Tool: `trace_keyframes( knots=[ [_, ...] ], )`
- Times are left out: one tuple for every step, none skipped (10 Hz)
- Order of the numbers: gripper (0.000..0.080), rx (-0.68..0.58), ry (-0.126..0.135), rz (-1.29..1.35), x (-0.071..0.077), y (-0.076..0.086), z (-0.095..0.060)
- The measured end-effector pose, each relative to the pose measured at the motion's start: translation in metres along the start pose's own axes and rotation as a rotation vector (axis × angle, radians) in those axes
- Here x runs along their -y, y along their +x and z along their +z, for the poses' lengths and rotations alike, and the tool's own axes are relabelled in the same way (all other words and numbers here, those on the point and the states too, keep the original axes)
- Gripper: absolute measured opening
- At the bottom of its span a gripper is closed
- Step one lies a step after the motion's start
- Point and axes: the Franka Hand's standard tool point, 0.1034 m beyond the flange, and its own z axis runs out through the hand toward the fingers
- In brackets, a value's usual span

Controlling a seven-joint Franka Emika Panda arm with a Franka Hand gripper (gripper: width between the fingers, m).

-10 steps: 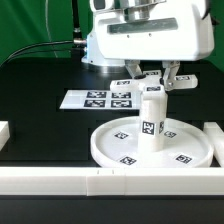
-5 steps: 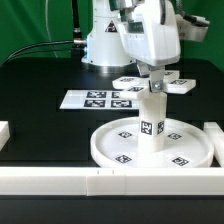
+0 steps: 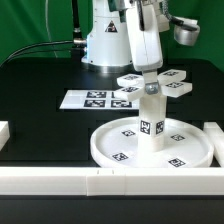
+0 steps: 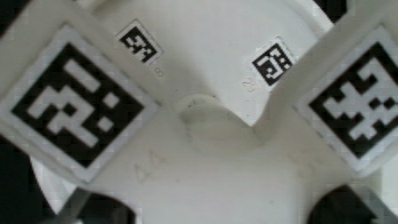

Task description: Assemble round table

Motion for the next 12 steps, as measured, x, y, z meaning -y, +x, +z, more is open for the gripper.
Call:
trace_keyframes(
  knots=[
    [0.0603, 0.003, -0.002, -0.021, 0.0, 0.0, -0.002],
    [0.064, 0.015, 0.004, -0.04, 0.002, -0.001, -0.009],
    [0.064, 0.028, 0.015, -0.051, 0.004, -0.003, -0.018],
    [0.0647, 0.037, 0.029, -0.055, 0.006, -0.005, -0.026],
    [0.0647, 0.042, 0.041, -0.055, 0.008, -0.007, -0.033],
    [0.0649, 0.042, 0.037, -0.063, 0.007, -0.007, -0.03],
    [0.0649, 0.041, 0.035, -0.078, 0.006, -0.007, -0.029],
    [0.0649, 0.041, 0.034, -0.09, 0.006, -0.007, -0.028],
    [0.0649, 0.037, 0.032, -0.222, 0.007, -0.006, -0.026],
    [0.0649, 0.037, 0.032, -0.348, 0.008, -0.007, -0.026],
    [0.0649, 0.04, 0.031, -0.456, 0.008, -0.008, -0.026],
    [0.0649, 0.038, 0.033, -0.542, 0.009, -0.008, -0.026]
  ],
)
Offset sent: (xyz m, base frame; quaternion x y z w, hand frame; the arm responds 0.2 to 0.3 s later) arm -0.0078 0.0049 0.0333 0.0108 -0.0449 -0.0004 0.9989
